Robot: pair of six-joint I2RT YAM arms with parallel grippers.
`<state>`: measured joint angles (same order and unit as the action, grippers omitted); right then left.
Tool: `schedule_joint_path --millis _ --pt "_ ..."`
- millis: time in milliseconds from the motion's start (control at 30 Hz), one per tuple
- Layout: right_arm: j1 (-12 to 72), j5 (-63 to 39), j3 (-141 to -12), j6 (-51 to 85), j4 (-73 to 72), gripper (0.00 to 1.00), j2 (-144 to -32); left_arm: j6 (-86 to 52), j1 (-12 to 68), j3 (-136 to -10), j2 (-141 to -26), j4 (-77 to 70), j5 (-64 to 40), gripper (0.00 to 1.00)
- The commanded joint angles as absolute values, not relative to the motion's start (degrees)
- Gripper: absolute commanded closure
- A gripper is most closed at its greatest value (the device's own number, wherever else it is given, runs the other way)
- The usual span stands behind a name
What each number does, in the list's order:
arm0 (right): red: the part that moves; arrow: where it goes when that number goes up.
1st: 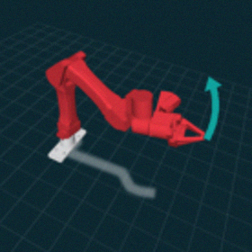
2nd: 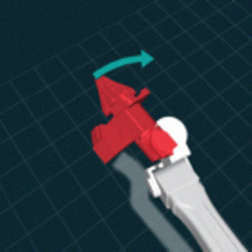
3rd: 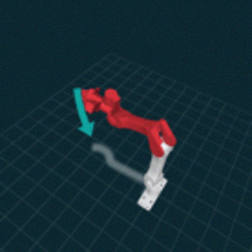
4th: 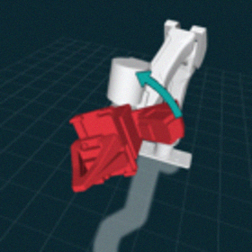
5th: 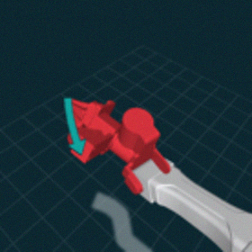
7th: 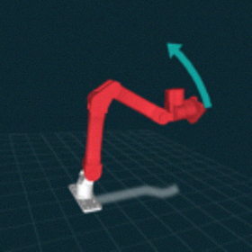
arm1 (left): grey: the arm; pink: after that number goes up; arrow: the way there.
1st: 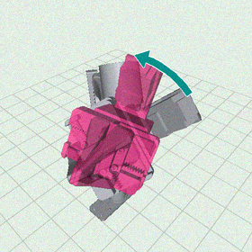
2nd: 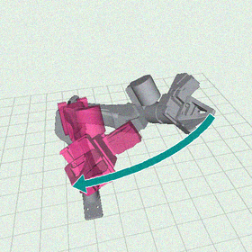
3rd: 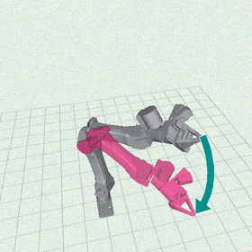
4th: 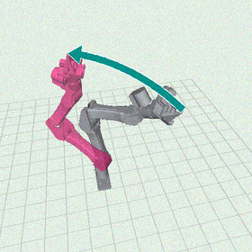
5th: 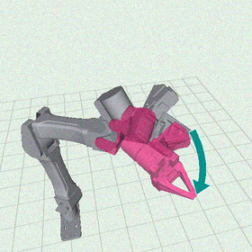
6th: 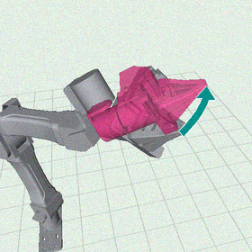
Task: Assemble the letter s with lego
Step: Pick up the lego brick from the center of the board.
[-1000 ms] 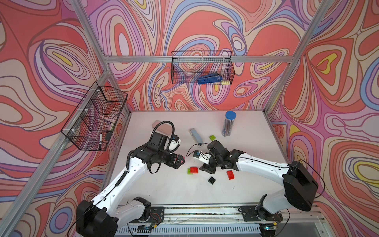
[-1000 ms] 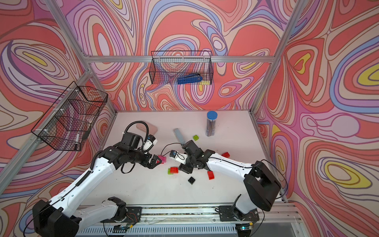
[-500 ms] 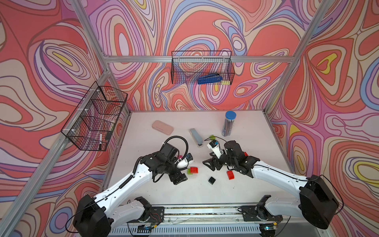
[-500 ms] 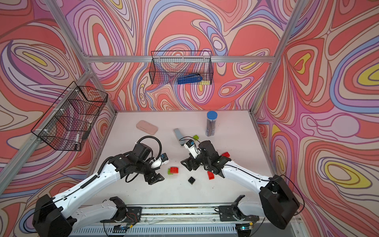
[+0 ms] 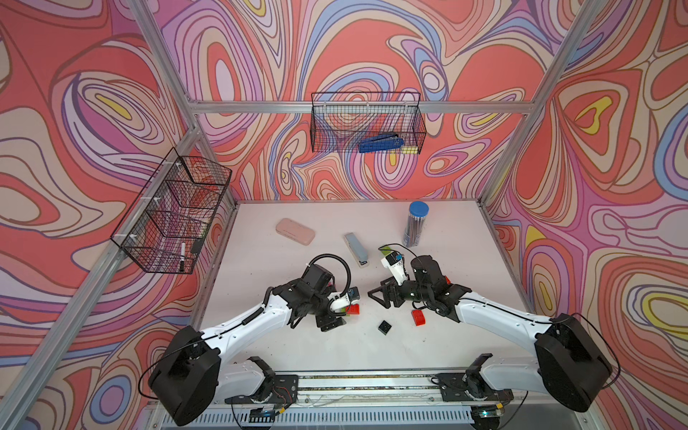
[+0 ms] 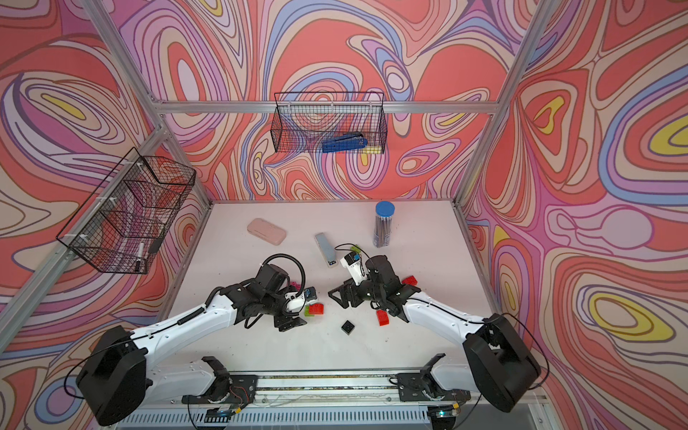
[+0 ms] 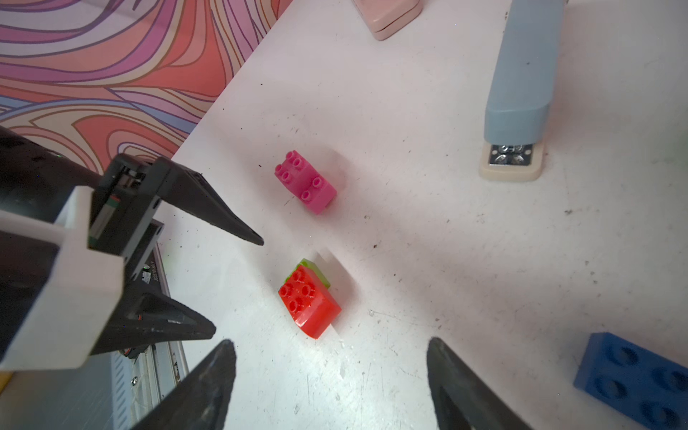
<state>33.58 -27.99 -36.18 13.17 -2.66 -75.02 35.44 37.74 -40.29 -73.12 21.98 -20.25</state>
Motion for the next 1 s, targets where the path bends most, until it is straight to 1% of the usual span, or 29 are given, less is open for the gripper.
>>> schedule_joint_path --millis 0,167,433,633,800,967 --pt "32.79 -29.72 -34.71 14.31 -5.21 0.18 -75.63 39.18 38.49 -40.65 -75.33 17.21 -18.34 0.22" --pt "31.20 -30.85 -33.08 14.07 -5.35 0.18 -75.52 40.52 38.50 -40.51 -79.43 15.56 -17.49 0.22" --pt "29.80 -32.20 -31.28 13.58 -5.00 0.18 -74.44 41.33 38.58 -42.05 -84.99 12.22 -16.65 0.26" --pt "29.71 -32.18 -30.94 13.10 -3.63 0.18 -73.56 41.73 38.76 -42.69 -87.29 12.64 -16.62 0.36" --pt "29.62 -32.26 -31.63 12.66 -2.91 0.18 -73.91 43.79 38.76 -43.06 -88.23 13.17 -16.31 0.50" --pt "29.53 -32.66 -32.01 12.74 -3.08 0.18 -74.51 43.81 38.76 -43.37 -89.03 13.36 -16.65 0.58"
